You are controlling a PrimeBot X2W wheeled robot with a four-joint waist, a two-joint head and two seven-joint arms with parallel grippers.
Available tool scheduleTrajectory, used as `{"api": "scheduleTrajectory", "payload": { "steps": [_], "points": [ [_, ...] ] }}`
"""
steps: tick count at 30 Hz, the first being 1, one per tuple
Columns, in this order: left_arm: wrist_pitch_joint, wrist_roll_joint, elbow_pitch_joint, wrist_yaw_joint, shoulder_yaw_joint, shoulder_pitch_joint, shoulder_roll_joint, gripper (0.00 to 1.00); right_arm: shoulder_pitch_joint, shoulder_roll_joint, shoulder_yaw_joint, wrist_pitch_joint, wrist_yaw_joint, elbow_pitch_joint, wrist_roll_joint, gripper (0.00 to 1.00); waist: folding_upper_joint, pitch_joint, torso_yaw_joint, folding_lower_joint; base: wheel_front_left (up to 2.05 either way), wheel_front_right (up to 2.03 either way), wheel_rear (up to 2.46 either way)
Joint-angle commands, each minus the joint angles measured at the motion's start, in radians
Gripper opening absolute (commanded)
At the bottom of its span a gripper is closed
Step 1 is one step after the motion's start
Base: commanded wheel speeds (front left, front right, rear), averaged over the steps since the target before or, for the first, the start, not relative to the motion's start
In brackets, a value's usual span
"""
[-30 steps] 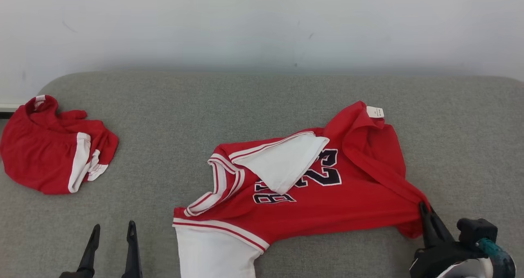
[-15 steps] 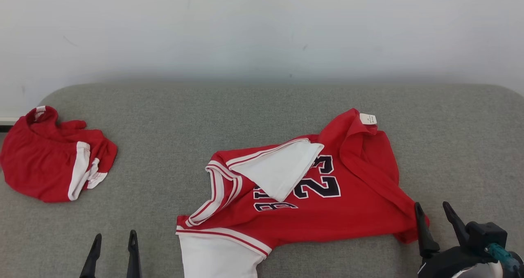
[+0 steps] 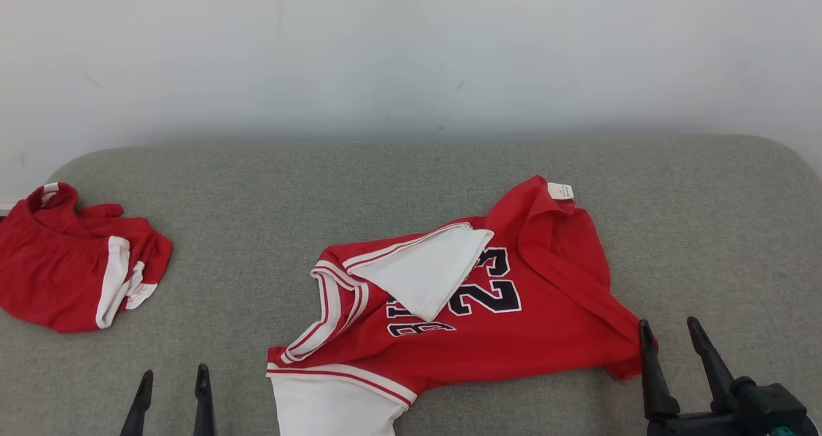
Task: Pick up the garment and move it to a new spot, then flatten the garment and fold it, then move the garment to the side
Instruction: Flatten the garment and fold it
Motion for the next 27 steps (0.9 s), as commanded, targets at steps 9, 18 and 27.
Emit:
{"api": "scheduleTrajectory", "payload": {
  "steps": [9,18,27],
  "points": [
    [-0.003,0.012,0.000,0.002,0.006,0.018,-0.001,1.00,0.077,0.062,-0.004,-0.001,-0.002,-0.078,-0.035,1.00,0.0000,-0.005,-0.006,0.0000,0.00,0.00,0.00],
    [-0.003,-0.004,0.046,0.002,-0.024,0.037,-0.001,1.00,0.081,0.073,-0.012,-0.001,-0.002,-0.043,-0.045,1.00,0.0000,0.004,-0.011,0.0000,0.00,0.00,0.00],
    [-0.003,-0.033,0.136,0.002,-0.133,0.055,-0.001,1.00,0.084,0.060,-0.033,-0.001,-0.002,0.028,-0.065,1.00,0.0000,0.018,-0.021,0.0000,0.00,0.00,0.00]
  ]
}}
